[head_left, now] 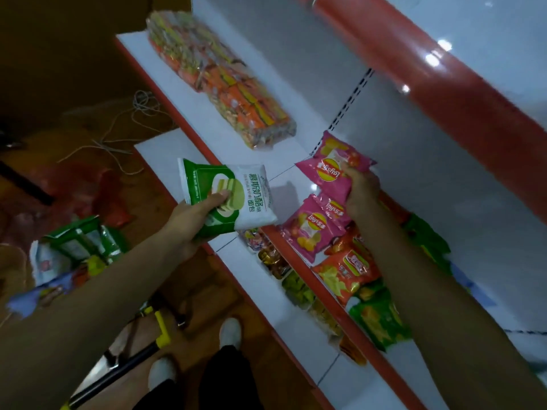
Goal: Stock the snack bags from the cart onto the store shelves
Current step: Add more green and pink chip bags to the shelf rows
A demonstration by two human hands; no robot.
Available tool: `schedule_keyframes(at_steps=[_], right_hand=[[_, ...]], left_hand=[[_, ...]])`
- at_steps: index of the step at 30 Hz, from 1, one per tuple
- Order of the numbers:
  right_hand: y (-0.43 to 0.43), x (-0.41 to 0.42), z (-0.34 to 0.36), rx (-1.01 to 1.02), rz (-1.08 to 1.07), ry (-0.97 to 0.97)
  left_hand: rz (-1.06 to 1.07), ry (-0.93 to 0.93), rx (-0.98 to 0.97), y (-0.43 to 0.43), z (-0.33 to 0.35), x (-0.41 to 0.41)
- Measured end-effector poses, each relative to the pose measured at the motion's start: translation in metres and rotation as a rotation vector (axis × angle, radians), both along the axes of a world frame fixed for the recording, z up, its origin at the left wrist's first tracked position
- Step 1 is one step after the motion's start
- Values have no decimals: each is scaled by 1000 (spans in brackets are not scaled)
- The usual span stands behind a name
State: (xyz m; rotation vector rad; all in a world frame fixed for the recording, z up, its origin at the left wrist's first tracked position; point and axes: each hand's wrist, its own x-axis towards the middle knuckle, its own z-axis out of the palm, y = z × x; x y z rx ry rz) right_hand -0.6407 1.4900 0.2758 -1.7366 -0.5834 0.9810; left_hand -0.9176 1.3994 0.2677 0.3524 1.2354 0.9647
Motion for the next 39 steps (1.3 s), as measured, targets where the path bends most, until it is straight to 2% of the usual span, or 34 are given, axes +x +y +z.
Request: schedule_keyframes(at_steps=[3,10,16,20,25,34,39], right_hand=[[39,5,-27,-32,18,-172],[92,5,-69,-49,19,-434],[120,18,-88,-48,188,-660],[133,30,-91,-55,299,-956],[140,43,-95,-192,436,-1490],[143,58,-98,-198,487,-1606],[143,56,-100,-123,488,-1675]], left_hand=[[69,-10,-32,19,-17,15],[99,-113,-48,43,-61,54],[100,-172,-94,34,-89,65],[96,-197,-103,28,-101,70],[88,-198,-98,35,-103,73],[92,-213,-98,32,-108,77],[102,-209,-78,35,-106,79]])
